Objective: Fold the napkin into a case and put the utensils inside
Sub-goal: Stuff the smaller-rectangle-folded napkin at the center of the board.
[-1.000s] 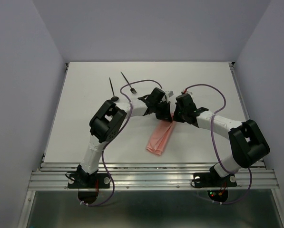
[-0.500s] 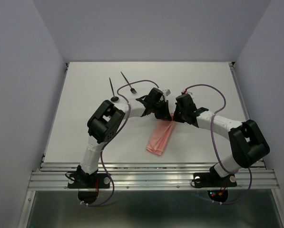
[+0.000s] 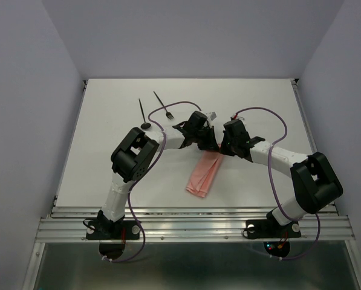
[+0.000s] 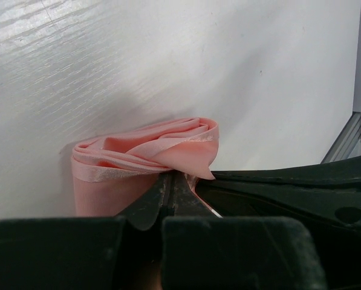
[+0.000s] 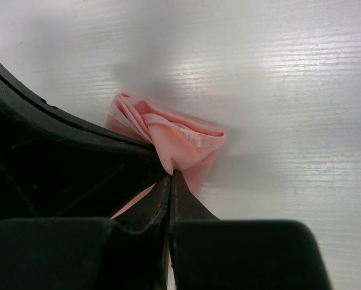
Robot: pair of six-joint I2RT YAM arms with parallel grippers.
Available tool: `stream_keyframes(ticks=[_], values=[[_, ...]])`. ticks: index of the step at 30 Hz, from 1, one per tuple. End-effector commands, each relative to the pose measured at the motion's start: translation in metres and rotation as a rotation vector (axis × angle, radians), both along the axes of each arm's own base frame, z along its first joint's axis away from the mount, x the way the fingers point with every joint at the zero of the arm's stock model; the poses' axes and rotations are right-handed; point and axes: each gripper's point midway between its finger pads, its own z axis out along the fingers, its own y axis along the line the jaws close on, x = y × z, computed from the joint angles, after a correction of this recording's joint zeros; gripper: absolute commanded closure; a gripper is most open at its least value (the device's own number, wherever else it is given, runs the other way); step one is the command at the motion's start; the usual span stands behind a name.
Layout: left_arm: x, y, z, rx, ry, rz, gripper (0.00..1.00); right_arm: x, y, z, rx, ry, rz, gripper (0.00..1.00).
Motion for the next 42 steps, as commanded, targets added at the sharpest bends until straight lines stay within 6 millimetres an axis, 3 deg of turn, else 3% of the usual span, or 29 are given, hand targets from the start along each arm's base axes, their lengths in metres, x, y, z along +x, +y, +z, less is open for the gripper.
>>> stream_keyframes(ticks=[1, 18, 23, 33, 36, 42], values=[[0.01, -0.01, 0.039, -0.085, -0.069, 0.009, 1.0, 0.004, 0.004, 0.01, 0.028, -0.035, -0.002, 0.99], [0.02, -0.02, 0.008, -0.039, -0.035, 0.092, 1.0, 0.004, 0.007, 0.011, 0.043, -0.034, 0.006, 0.99], [0.022, -0.018, 0.015, -0.057, -0.027, 0.145, 1.0, 0.004, 0.006, 0.008, 0.04, -0.03, 0.0, 0.99], [0.01, -0.007, 0.039, -0.027, -0.06, 0.082, 1.0, 0.004, 0.002, 0.001, 0.013, -0.02, -0.006, 0.99], [0.005, -0.002, 0.042, -0.004, -0.066, 0.053, 1.0, 0.005, 0.001, 0.003, 0.01, -0.025, -0.008, 0.81], [-0.003, 0.006, 0.045, 0.03, -0.074, 0.017, 1.0, 0.011, -0.008, 0.014, -0.021, -0.056, -0.029, 0.72]])
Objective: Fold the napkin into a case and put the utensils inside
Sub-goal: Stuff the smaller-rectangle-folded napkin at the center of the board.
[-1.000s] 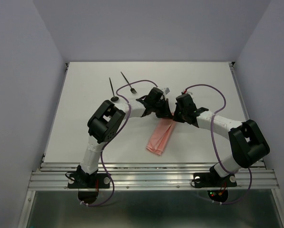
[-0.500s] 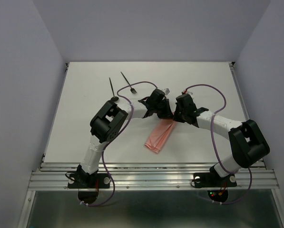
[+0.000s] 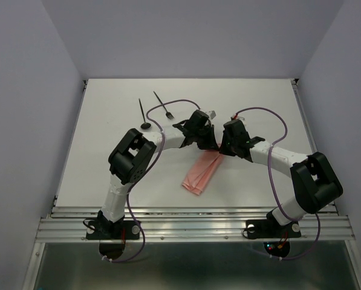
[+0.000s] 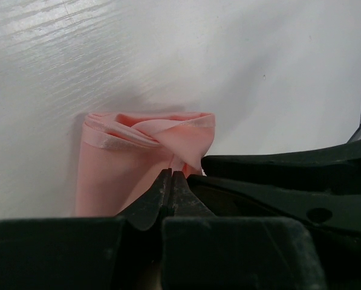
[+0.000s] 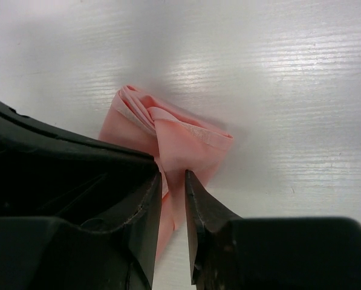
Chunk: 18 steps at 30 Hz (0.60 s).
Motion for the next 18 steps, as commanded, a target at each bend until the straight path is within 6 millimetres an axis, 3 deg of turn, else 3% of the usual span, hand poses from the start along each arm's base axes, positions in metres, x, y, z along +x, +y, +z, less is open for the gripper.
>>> stream_keyframes(ticks=[1, 12, 18], values=[[-0.004, 0.002, 0.037, -0.018, -0.074, -0.044, 1.0, 0.01, -0.007, 0.015, -0.026, -0.054, -0.015, 0.71], [-0.004, 0.005, 0.021, 0.02, -0.052, -0.062, 1.0, 0.016, -0.01, 0.021, -0.08, -0.052, 0.008, 0.72], [-0.001, -0.003, 0.013, 0.013, -0.035, -0.079, 1.0, 0.022, -0.004, 0.025, -0.079, -0.055, 0.032, 0.72]])
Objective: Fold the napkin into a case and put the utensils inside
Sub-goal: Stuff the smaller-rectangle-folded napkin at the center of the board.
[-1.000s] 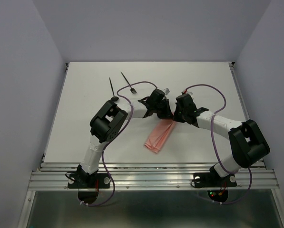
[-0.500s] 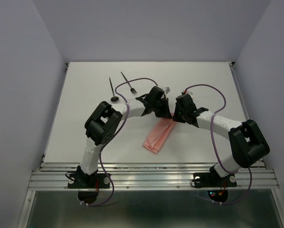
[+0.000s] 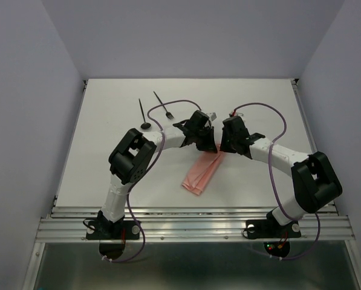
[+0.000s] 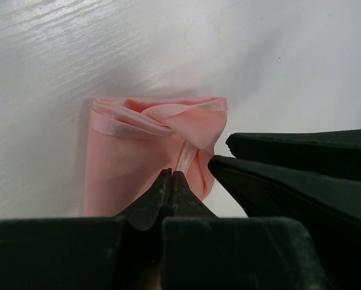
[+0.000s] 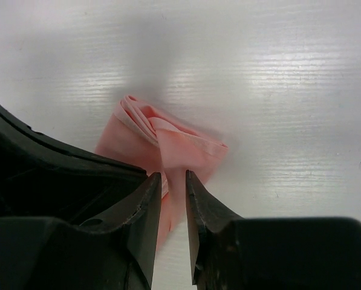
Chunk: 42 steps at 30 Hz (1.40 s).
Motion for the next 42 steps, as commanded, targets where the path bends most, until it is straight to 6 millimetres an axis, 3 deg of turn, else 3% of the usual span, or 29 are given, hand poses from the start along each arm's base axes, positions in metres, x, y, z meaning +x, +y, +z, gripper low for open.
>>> stream_keyframes(ticks=[1, 12, 18, 28, 38, 42], values=[[0.009, -0.014, 0.014, -0.036, -0.036, -0.035, 1.0, 0.015, 0.003, 0.011, -0.009, -0.03, 0.01, 0.72], [0.013, -0.024, 0.018, -0.067, -0.035, -0.05, 1.0, 0.015, 0.001, 0.0, -0.04, 0.002, 0.016, 0.79], [0.013, -0.029, 0.007, -0.065, -0.011, -0.059, 1.0, 0.014, -0.003, 0.003, -0.05, -0.007, 0.001, 0.99], [0.012, -0.028, -0.015, -0.037, 0.019, -0.054, 1.0, 0.013, 0.003, 0.021, 0.014, -0.045, 0.002, 0.99], [0.014, -0.033, -0.019, -0.044, 0.029, -0.046, 1.0, 0.005, 0.019, 0.016, 0.099, -0.021, 0.05, 0.99], [0.015, -0.032, -0.016, -0.044, 0.03, -0.028, 1.0, 0.002, 0.019, 0.003, 0.094, 0.007, 0.047, 0.99]])
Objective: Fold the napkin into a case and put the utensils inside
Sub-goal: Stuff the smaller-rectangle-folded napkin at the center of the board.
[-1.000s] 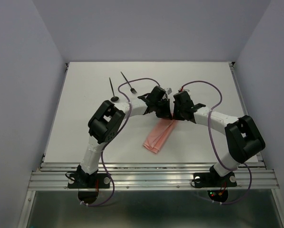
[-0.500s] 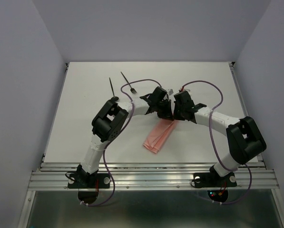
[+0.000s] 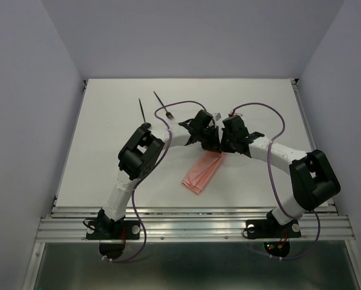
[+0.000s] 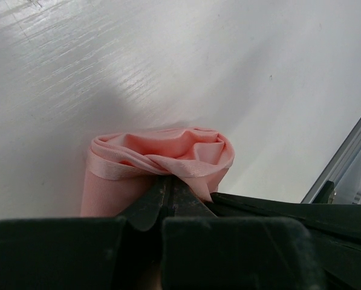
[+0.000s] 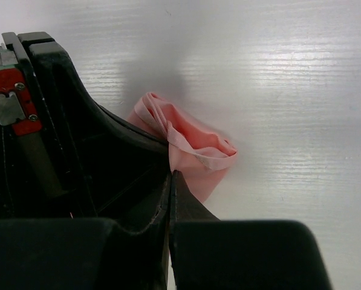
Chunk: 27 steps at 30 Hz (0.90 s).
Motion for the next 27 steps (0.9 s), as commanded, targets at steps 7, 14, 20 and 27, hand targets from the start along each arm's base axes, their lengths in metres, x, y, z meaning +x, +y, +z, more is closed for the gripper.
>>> stream_keyframes(ticks=[7, 14, 20, 27], values=[[0.009, -0.008, 0.04, -0.068, -0.082, 0.03, 1.0, -0.001, -0.001, -0.026, 0.011, 0.026, -0.049, 0.99], [-0.001, -0.002, 0.046, -0.074, -0.077, 0.014, 1.0, 0.002, -0.001, -0.031, 0.007, 0.029, -0.059, 0.99], [-0.008, 0.013, 0.047, -0.043, -0.085, 0.022, 1.0, 0.006, 0.0, -0.022, 0.013, 0.006, -0.058, 0.99], [-0.008, 0.021, 0.026, 0.018, -0.076, 0.019, 1.0, 0.007, 0.001, -0.006, 0.033, -0.027, -0.055, 0.99]])
